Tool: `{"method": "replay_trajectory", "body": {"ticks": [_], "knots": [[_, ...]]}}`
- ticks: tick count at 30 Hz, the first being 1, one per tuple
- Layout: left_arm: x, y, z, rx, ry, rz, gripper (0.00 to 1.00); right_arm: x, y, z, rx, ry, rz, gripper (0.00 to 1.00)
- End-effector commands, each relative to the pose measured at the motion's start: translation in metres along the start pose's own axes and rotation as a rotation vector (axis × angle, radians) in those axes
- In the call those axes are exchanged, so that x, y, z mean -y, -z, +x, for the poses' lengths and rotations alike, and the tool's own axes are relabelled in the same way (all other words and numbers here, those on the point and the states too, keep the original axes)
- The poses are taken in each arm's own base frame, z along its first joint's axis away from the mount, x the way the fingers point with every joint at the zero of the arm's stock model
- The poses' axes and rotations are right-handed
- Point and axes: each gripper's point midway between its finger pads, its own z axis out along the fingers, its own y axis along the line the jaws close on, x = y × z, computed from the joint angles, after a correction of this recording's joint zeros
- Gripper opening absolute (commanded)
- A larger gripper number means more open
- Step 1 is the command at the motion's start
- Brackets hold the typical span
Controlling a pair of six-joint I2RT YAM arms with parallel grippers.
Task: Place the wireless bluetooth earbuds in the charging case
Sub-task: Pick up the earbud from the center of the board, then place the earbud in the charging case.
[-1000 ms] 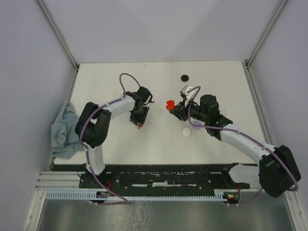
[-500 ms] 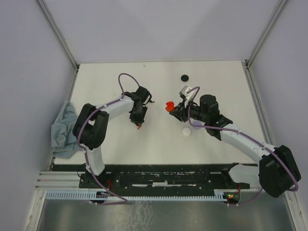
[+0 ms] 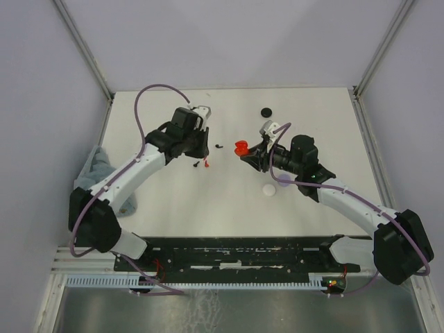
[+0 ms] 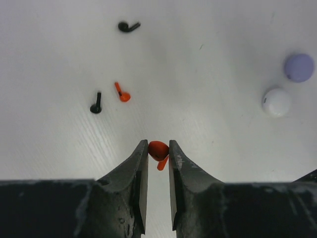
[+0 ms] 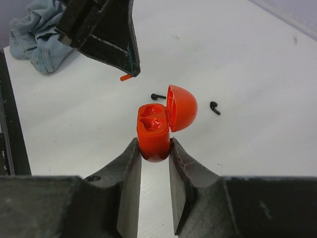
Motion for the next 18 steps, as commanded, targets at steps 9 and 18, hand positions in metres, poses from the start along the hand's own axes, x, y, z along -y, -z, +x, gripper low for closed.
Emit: {"method": "replay_trajectory", "body": {"ticks": [9,18], "knots": [[0.069,0.146,-0.115,0.614,-0.064,0.364,0.20,-0.030,0.000,-0.105,0.312,0.164,-0.166,0.07],[0.107,0.208,-0.131,0.835,-0.115,0.614,0.20,-0.045,0.001,-0.133,0.396,0.171,-0.221,0.07]]}}
